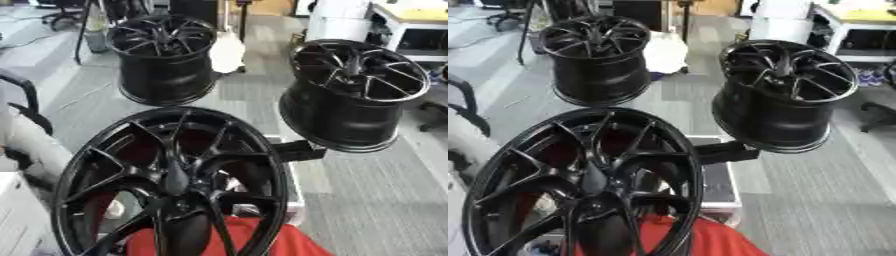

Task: Pull the pin out of the wheel hub.

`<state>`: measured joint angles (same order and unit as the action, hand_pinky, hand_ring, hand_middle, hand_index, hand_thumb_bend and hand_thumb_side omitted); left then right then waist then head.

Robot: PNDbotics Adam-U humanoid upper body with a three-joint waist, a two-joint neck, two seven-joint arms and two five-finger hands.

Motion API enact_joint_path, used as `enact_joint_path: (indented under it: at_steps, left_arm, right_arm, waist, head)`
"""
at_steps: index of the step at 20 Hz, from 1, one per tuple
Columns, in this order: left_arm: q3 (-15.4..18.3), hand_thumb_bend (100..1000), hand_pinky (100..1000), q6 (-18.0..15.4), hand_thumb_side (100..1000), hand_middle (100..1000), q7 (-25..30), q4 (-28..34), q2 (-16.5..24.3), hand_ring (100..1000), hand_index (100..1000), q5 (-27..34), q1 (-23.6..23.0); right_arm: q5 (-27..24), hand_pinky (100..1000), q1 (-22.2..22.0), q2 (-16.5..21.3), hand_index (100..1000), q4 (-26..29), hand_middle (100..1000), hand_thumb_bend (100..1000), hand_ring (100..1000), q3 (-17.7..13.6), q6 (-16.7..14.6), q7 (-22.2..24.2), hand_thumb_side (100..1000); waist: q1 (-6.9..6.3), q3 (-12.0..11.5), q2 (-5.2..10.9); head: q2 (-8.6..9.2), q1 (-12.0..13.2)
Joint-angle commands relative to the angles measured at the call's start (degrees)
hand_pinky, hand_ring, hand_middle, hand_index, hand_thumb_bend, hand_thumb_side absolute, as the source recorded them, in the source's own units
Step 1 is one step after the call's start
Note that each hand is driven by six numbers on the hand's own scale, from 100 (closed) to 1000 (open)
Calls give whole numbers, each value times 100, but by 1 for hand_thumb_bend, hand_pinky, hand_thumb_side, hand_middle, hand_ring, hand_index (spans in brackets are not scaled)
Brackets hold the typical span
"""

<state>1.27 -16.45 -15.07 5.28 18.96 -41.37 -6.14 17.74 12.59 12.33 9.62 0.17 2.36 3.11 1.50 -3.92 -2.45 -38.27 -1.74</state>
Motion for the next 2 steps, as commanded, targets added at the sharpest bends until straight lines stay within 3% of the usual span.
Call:
enact_joint_path:
  at_steps: [1,2]
  left_arm:
    - [66,100,676,-93,676,705,2,58,121,672,817,201,-68]
    - [120,100,668,-185,681,698,-23,140,151,665,814,354,-84]
  right_arm:
    - [-31,753,56,135,855,122,741,100,729,-38,-54,-73,368]
    - [-106,747,67,167,854,247,736,100,721,-49,-99,-122,363]
  waist:
    - [-13,15,20]
    - [-11,23,27]
  head:
    - [83,-17]
    - [78,-18]
